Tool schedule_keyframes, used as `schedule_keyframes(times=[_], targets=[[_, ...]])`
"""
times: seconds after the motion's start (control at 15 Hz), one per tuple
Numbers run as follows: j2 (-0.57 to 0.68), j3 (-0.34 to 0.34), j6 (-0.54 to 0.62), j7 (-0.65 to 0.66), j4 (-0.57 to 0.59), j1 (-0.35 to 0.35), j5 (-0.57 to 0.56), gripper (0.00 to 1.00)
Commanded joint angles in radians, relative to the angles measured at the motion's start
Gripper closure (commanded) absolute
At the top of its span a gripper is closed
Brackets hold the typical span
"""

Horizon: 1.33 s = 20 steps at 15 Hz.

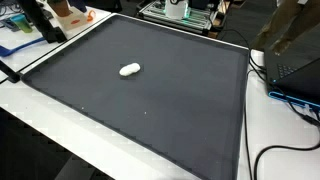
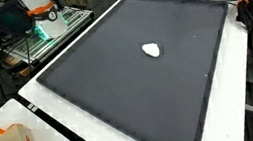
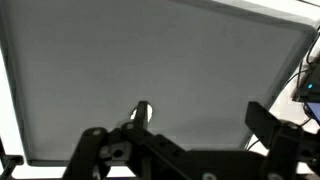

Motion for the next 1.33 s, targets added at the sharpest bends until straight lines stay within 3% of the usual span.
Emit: schedule_keyframes(times=[0.0,0.4,0.73,0.93,1.27], targets=[[0.002,0.003,-0.003,-0.003,0.003,-0.004,0.003,0.0],[0.002,0.003,-0.003,-0.003,0.003,-0.004,0.003,0.0],[0.099,-0.096,0.305,-0.126,-0.062,0.038,0.061,0.0],[0.226,-0.157,0.46,-0.222,-0.07,0.083,0.083,0.0],[0.433,-0.182,0.736,-0.343,-0.087,0.192,0.123,0.0]])
